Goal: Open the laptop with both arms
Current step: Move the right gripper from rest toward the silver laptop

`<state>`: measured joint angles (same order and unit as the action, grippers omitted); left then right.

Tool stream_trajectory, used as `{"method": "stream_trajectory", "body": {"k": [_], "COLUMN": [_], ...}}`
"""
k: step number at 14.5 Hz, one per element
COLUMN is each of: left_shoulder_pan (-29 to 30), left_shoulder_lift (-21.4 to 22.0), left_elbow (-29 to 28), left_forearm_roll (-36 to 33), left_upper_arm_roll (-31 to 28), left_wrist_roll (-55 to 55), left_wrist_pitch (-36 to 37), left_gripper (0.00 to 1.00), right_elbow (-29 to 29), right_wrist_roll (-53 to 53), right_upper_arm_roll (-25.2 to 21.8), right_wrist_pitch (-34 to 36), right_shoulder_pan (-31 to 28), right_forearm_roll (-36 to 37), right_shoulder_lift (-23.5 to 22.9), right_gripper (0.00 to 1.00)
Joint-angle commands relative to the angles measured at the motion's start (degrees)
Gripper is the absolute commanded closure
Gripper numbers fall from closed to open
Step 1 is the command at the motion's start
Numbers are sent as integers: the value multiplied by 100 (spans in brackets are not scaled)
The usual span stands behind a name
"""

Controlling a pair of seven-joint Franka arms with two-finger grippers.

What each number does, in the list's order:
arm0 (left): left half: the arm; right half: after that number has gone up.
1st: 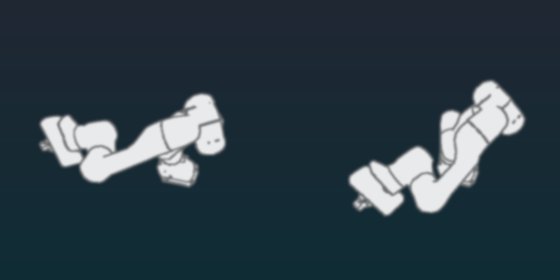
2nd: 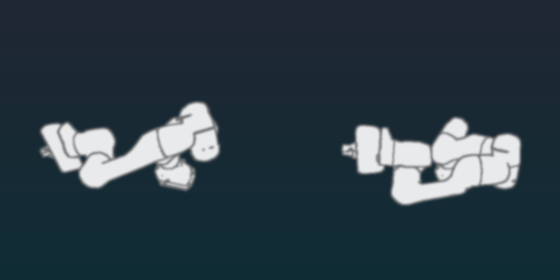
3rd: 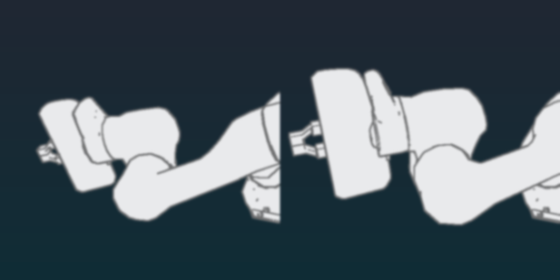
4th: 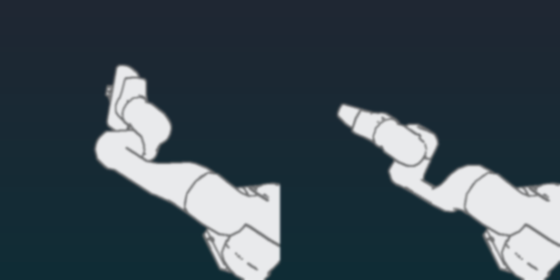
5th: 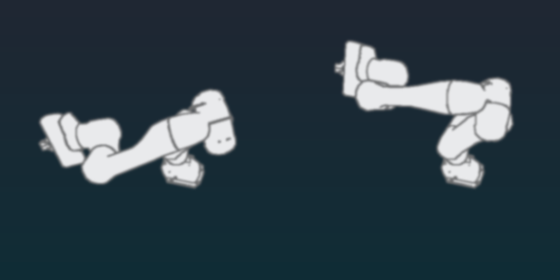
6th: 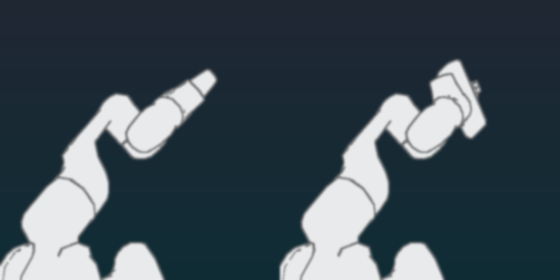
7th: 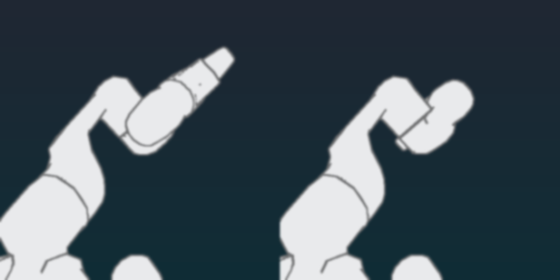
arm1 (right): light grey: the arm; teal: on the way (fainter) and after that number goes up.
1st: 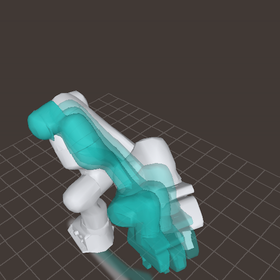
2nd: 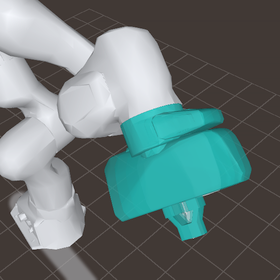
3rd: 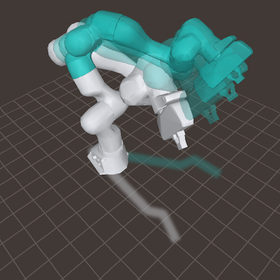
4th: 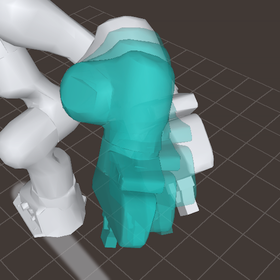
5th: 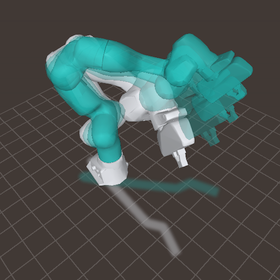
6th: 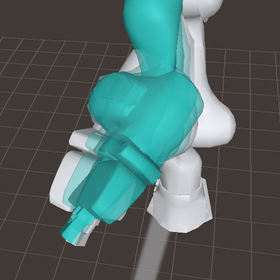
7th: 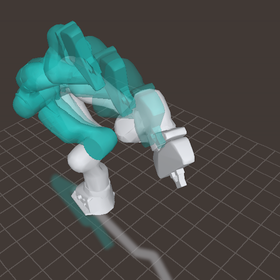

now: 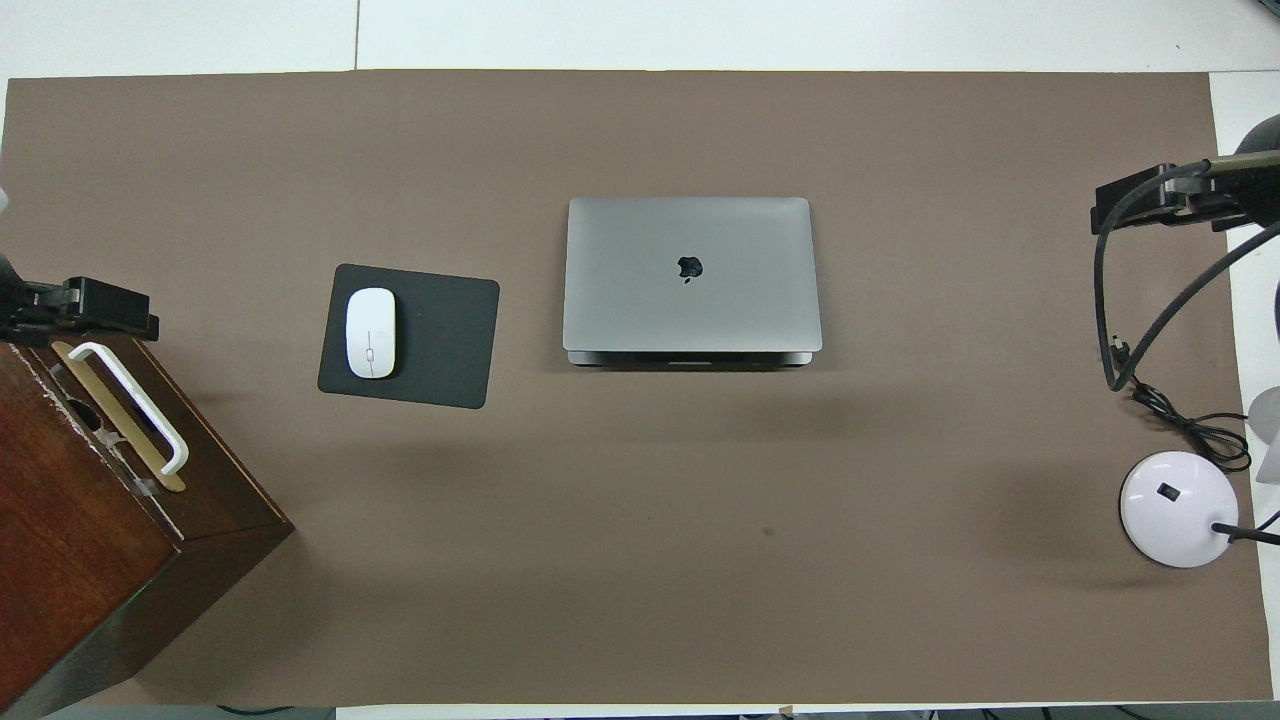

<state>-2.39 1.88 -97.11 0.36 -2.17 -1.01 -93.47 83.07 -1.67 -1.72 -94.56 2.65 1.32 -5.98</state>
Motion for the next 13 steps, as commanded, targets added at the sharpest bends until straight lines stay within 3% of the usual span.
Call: {"method": "stream_trajectory", "body": {"k": [1, 5, 6, 12, 13], "left_shoulder_pan": [72, 72, 72, 72, 72], "left_shoulder_lift": [-74, -74, -74, -74, -74], "left_elbow": [210, 210, 210, 210, 210], "left_forearm_roll": [87, 79, 87, 79, 87], "left_upper_arm_roll": [42, 24, 24, 24, 24], "left_wrist_roll": [13, 13, 13, 13, 13], "left_wrist_pitch": [171, 180, 171, 180, 180], "left_gripper": [0, 0, 0, 0, 0], "right_elbow": [-19, -54, -62, -89, -89], "right_wrist_roll": [159, 97, 80, -156, -358], "right_upper_arm_roll": [13, 13, 22, 267, 373], "right_wrist_pitch": [-53, -88, -193, -1177, -1283], "right_shoulder_pan": [-28, -28, -28, 42, 42], "right_forearm_roll": [44, 35, -8, -53, -44], "right_shoulder_lift": [-35, -114, -149, -281, -290], "right_gripper": [0, 0, 6, 94, 100]}}
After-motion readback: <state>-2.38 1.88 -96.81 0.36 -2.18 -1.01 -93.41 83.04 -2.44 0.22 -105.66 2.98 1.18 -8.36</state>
